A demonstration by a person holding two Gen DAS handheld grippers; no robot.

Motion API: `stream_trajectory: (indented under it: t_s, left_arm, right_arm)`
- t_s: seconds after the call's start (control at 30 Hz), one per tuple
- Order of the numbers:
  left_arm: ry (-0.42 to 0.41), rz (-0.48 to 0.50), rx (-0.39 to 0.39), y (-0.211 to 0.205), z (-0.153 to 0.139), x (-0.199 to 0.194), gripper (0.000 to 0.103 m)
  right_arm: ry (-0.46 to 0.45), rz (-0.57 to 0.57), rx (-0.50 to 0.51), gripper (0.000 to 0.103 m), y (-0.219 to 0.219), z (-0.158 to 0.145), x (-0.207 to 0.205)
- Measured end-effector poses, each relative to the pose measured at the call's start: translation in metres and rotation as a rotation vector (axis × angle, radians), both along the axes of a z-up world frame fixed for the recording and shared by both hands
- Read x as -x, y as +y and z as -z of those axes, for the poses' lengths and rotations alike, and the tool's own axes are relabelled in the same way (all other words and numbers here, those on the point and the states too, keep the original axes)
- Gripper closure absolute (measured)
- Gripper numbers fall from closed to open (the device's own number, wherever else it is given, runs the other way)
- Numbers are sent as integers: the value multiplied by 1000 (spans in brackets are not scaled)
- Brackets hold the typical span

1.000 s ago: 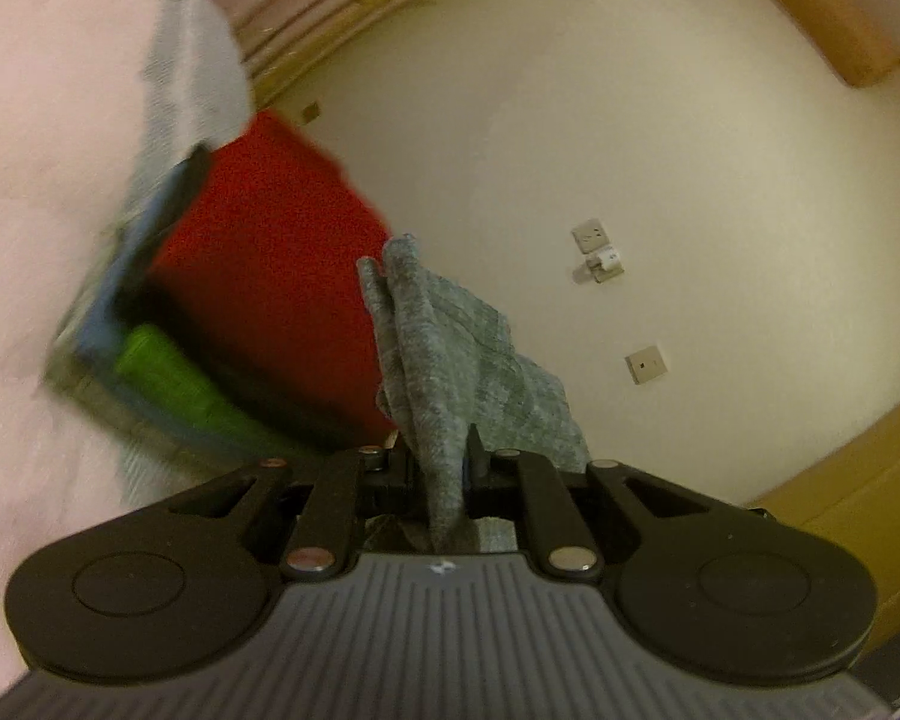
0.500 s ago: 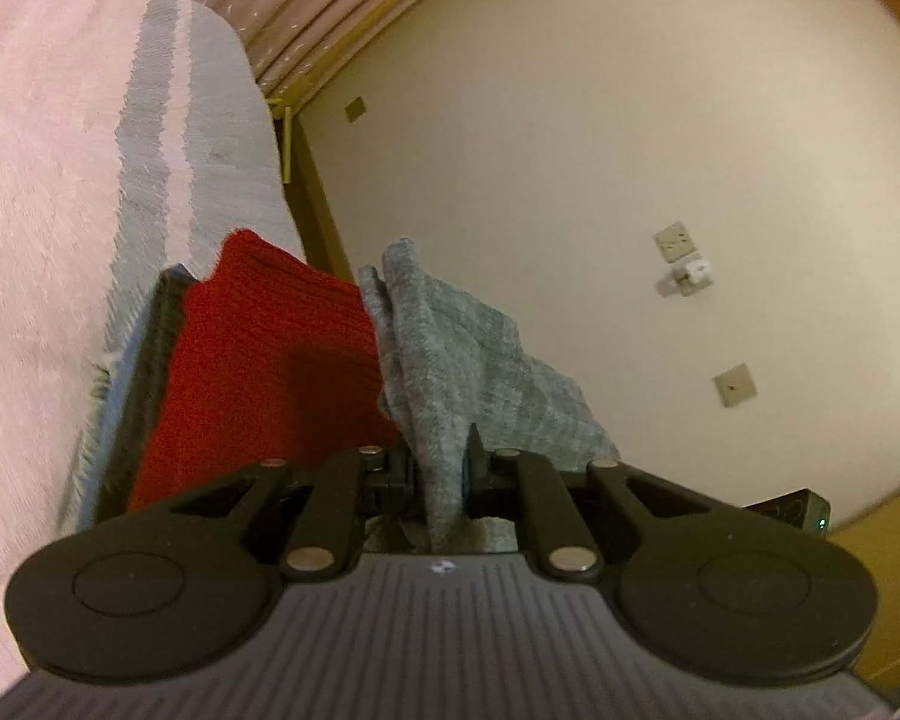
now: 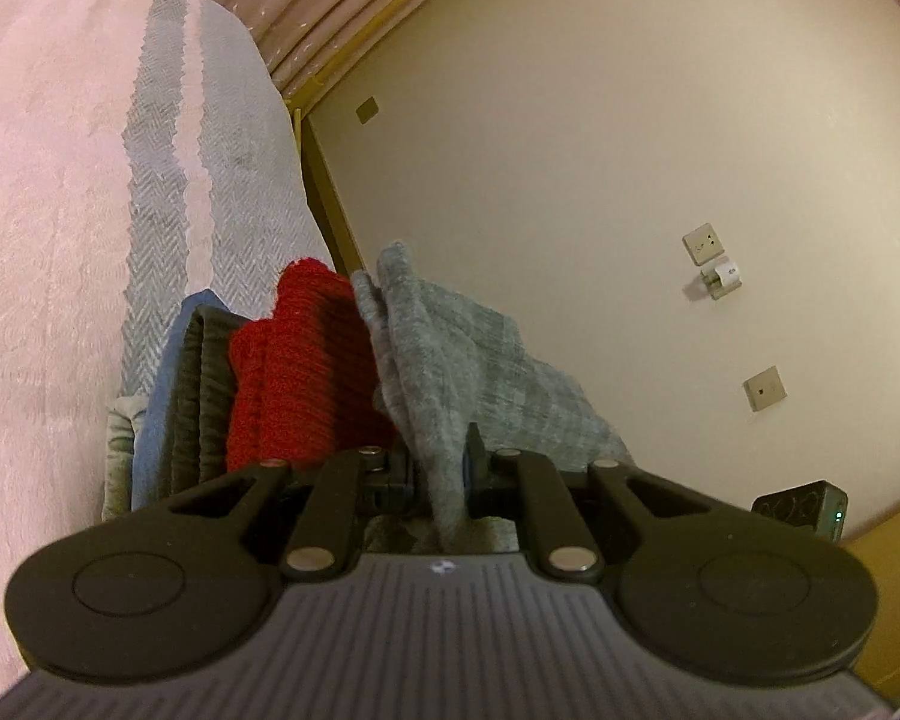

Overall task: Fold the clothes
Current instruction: 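Carry the shorts with both grippers onto the red sweater atop the clothes stack, then open both grippers and smooth the shorts flat on the stack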

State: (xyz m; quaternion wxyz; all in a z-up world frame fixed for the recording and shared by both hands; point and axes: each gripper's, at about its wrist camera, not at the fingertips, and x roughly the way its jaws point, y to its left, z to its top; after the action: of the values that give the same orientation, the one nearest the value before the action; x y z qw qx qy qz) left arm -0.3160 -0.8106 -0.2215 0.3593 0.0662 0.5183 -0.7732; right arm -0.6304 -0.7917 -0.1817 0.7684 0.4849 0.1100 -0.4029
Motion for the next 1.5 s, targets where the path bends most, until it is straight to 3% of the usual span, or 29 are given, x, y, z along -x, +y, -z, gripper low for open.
stream_trajectory:
  t_s: [0.07, 0.1, 0.13, 0.17, 0.2, 0.27, 0.4, 0.47, 0.53, 0.57, 0.6, 0.73, 0.8, 1.0, 1.07, 1.1, 1.13, 1.17, 1.2, 1.23, 1.3, 1.37, 1.43, 1.5]
  left_arm:
    - [-18, 5, 4, -4, 5, 1, 90]
    - [-25, 6, 6, -5, 5, 1, 90]
    - [-29, 7, 8, -6, 5, 0, 88]
    - [-34, 8, 10, -6, 5, 0, 85]
    - [-34, 5, 13, -8, 4, -1, 84]
    - [-29, -7, 21, -11, 2, -5, 79]
    - [-17, -32, 37, -18, -2, -12, 74]
    - [-11, -44, 45, -22, -4, -15, 80]
    - [-6, -57, 53, -25, -6, -18, 100]
    - [-3, -63, 57, -27, -7, -20, 100]
    - [-5, -68, 76, -27, -9, -21, 100]
    - [-32, -84, 203, -20, -19, -19, 101]
    - [-51, -91, 249, -17, -22, -17, 101]
    - [-181, -91, 186, -25, -3, 3, 99]
    - [-204, -108, 156, -27, 0, 5, 92]
    - [-210, -115, 149, -27, -2, 5, 91]
    - [-217, -123, 142, -27, -3, 5, 89]
    - [-231, -136, 138, -26, -6, 4, 86]
    - [-252, -154, 138, -25, -11, 2, 82]
    - [-280, -177, 139, -24, -17, 0, 76]
    - [-316, -226, 166, -19, -32, -2, 76]
    - [-314, -231, 210, -10, -48, 0, 82]
    - [-297, -134, 256, -3, -58, 14, 95]
    - [-345, -19, 299, 1, -61, 38, 95]
  right_arm:
    - [3, -3, 3, 93, -1, 6, 0]
    - [-6, -4, -9, 86, -2, 10, 2]
    - [-8, 13, -21, 74, -3, 13, 5]
    - [-4, 42, -29, 44, -2, 13, 10]
    - [8, 74, -23, 31, 0, 12, 16]
    - [-1, 114, 0, 31, 3, 10, 31]
    - [-127, 251, -33, 31, 2, 16, 75]
    - [-172, 297, -48, 32, 0, 20, 91]
    - [-196, 296, -45, 75, -5, 20, 97]
    - [-185, 292, -28, 95, -6, 18, 98]
    - [-164, 292, -3, 102, -7, 14, 98]
    - [-103, 301, 215, 102, 7, -11, 97]
    - [-81, 311, 258, 102, 11, -14, 95]
    - [132, 304, 157, 102, -5, 11, 71]
    - [185, 288, 105, 101, -8, 18, 63]
    - [211, 290, 94, 97, -8, 17, 58]
    - [239, 300, 93, 82, -7, 15, 54]
    - [292, 329, 105, 38, -4, 10, 50]
    - [364, 374, 127, 21, 0, 2, 47]
    - [424, 400, 167, 21, 5, -6, 43]
    - [480, 409, 249, 21, 16, -24, 34]
    - [439, 375, 308, 21, 29, -36, 25]
    - [405, 303, 342, 25, 38, -40, 8]
    - [390, 225, 364, 28, 42, -38, -11]
